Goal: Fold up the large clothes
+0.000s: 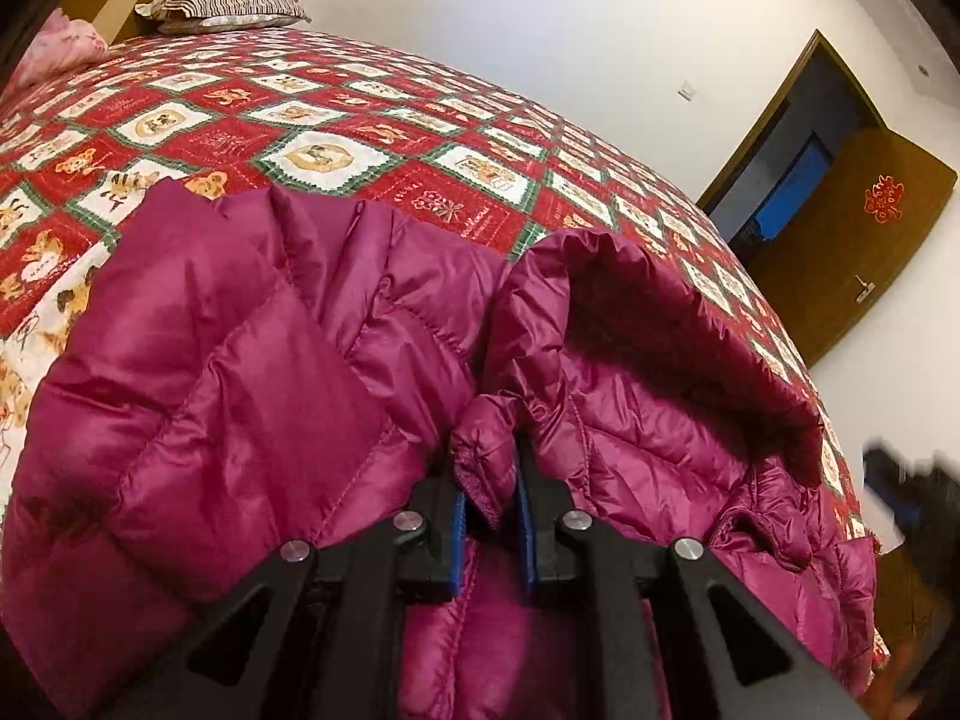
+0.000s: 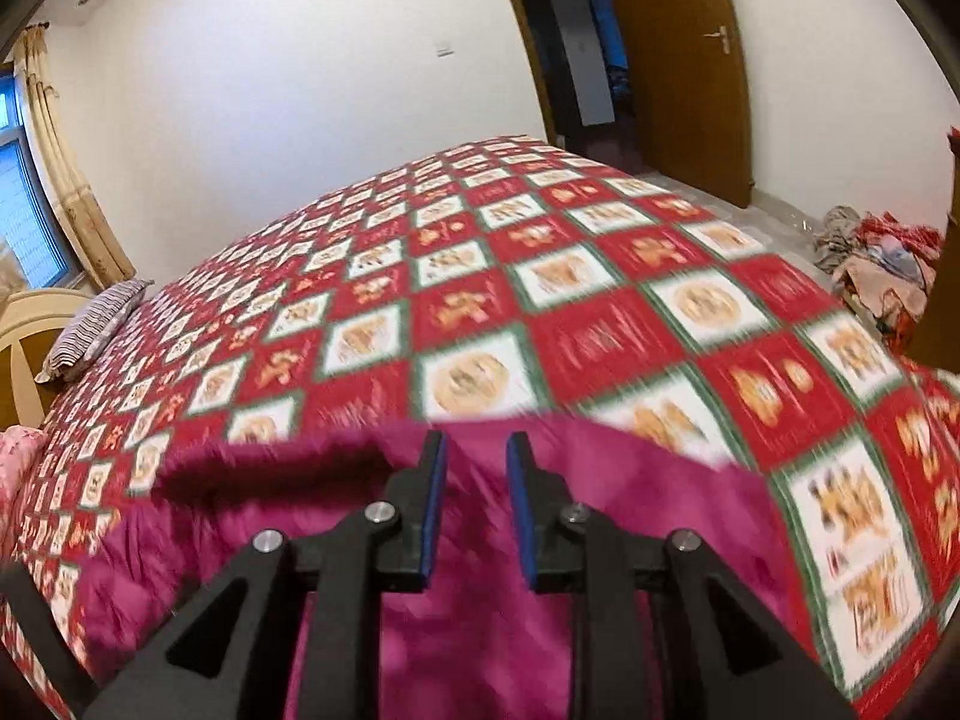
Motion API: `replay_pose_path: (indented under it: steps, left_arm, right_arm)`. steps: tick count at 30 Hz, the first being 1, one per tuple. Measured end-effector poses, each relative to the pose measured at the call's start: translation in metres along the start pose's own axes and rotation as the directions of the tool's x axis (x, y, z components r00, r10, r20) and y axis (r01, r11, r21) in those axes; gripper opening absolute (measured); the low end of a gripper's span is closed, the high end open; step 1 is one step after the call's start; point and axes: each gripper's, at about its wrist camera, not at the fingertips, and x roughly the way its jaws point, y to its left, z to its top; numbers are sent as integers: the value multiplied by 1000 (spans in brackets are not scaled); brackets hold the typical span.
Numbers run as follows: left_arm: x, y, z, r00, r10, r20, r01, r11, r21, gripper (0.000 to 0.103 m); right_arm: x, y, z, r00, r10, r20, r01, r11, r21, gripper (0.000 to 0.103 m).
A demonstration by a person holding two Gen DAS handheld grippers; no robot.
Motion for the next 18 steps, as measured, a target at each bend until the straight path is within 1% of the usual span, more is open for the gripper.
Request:
replay_pose_path:
  steps: [2, 3, 5, 6, 8, 9, 10, 11, 13, 14, 15, 17, 18]
  left_arm:
    - [0, -1, 0, 1000, 3, 1, -3, 1000, 2, 16]
    - [1, -1, 0, 1000, 2, 0, -2, 1000, 2, 16]
    - [1, 0, 0, 1000, -3, -1, 3, 1000, -3, 16]
    - [1, 0, 0, 1000, -6, -1, 6, 1000, -5, 16]
    - [1, 2, 0, 1000, -15, -3, 15, 1000, -11, 16]
    - [1, 2, 0, 1000, -25, -4, 24, 1000, -15, 16]
    - [0, 3, 0, 999, -36, -5, 36, 999, -18, 16]
    - [0, 5, 1, 999, -48, -9, 48, 999, -24, 16]
    - [-4, 7, 2, 997, -70, -36, 69, 997, -24, 16]
    - [-10, 6, 5, 995, -81, -63, 81, 997, -3, 16]
    - [-15, 6, 6, 994, -88, -70, 89, 996, 13, 18]
    - [-37, 5, 10, 994, -86, -65, 90, 994, 58, 28]
    - [-50, 4, 12, 997, -70, -43, 73, 994, 80, 31]
  right_arm:
    - [17, 17, 15, 999, 19, -33, -20, 1000, -13, 25]
    - [27, 25, 17, 998, 21, -59, -23, 999, -31, 25]
    - [49, 36, 14, 990, 24, -138, -33, 998, -59, 25]
    - [59, 40, 8, 982, 32, -186, -46, 997, -67, 25]
    - [74, 41, -14, 955, 46, -292, -73, 994, -83, 25]
    - [78, 39, -27, 943, 46, -329, -79, 993, -88, 24]
    - [78, 35, -35, 942, 50, -331, -87, 991, -98, 24]
    - [71, 31, -39, 951, 67, -300, -104, 989, -108, 22]
    - [66, 23, -43, 955, 98, -282, -132, 985, -107, 21]
    - [63, 17, -48, 955, 127, -266, -161, 981, -108, 21]
    - [62, 14, -49, 955, 145, -259, -178, 978, -107, 21]
    - [60, 8, -51, 952, 174, -253, -203, 975, -92, 21]
    - [58, 7, -53, 952, 179, -248, -207, 974, -91, 21]
